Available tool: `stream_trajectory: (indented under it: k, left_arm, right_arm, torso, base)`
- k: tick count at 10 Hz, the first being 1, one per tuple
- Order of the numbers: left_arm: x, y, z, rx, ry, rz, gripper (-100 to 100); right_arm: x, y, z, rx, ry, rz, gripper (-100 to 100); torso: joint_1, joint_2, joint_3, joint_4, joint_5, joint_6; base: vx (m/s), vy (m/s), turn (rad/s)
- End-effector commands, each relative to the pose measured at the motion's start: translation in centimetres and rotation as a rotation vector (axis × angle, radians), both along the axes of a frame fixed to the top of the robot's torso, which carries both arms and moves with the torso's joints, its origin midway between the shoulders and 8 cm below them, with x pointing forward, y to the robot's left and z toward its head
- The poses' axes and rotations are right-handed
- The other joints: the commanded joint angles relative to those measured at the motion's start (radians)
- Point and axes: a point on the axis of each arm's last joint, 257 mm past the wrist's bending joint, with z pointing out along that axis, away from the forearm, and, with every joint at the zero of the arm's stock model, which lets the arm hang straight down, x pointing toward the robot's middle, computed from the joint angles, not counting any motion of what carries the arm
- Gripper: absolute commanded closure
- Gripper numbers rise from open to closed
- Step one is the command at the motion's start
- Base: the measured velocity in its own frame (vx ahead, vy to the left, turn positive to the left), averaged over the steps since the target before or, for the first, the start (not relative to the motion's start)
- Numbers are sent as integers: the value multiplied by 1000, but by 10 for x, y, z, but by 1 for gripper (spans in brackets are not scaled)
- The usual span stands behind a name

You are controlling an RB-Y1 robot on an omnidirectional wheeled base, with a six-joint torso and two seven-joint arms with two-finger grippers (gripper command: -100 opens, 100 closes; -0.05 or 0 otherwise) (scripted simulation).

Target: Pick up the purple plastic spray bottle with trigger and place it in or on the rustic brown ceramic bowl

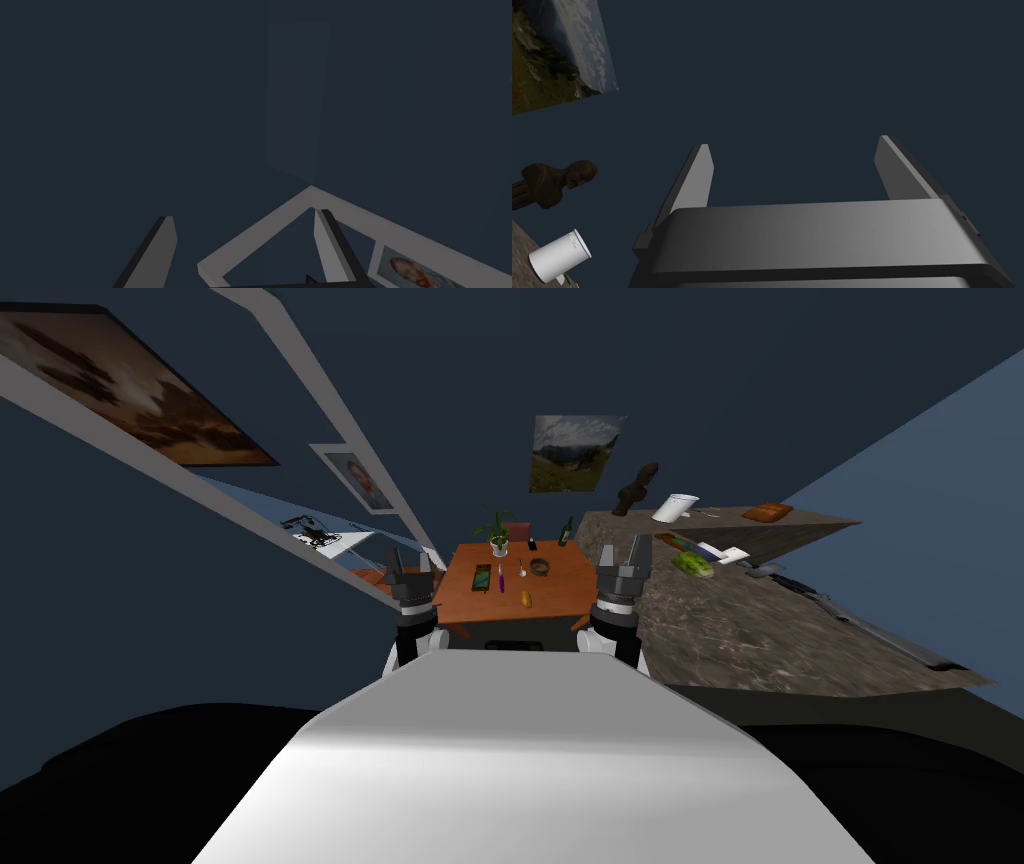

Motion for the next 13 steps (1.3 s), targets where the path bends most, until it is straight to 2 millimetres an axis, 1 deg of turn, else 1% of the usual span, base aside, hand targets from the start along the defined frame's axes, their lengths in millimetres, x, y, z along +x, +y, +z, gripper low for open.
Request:
stream_trajectory:
  k: [1,3,5,6,9,10,12,13]
  left_arm:
    - [15,4,-17,-18,54,-31,-100]
    - [30,10,-36,-53,109,-52,-100]
    - [46,18,-60,-106,177,-72,-100]
    - [46,18,-60,-106,177,-72,-100]
    - [72,30,-102,-214,287,-103,-100]
    - [73,31,-106,-216,296,-100,-100]
    - [90,39,-136,-302,369,-122,-100]
    - [90,40,-142,-305,380,-118,-100]
  right_arm:
    - [0,0,0,0,0,0,0]
    - [0,0,0,0,0,0,0]
    - [0,0,0,0,0,0,0]
    - [0,0,0,0,0,0,0]
    - [0,0,0,0,0,0,0]
    - [0,0,0,0,0,0,0]
    - [0,0,0,0,0,0,0]
    - [0,0,0,0,0,0,0]
  torso:
    - [0,0,0,0,0,0]
    - [-3,2,1,0,-1,0]
    - [-3,6,3,1,-1,0]
    - [-3,6,3,1,-1,0]
    - [-3,4,2,1,-1,0]
    - [-4,5,3,1,-1,0]
    - [-3,5,3,1,-1,0]
    - [-3,6,4,1,-1,0]
  base:
    - [-28,-32,-22]
    - [-50,-48,-14]
    - [-91,-53,-11]
    - [-56,-38,-4]
    - [-69,-50,-13]
    - [-78,-53,-2]
    - [-84,-51,-10]
    - [-72,-48,-1]
